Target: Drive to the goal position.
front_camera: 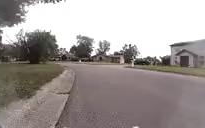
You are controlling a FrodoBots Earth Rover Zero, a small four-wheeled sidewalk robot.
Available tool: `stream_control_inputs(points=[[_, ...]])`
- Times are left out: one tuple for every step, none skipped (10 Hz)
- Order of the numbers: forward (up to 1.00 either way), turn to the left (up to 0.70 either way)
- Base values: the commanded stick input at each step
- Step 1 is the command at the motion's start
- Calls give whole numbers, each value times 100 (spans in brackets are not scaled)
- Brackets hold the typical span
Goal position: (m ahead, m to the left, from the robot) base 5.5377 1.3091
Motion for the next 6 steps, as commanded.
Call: stream_control_inputs(points=[[39,0],[19,0],[19,0],[41,0],[47,0],[58,0]])
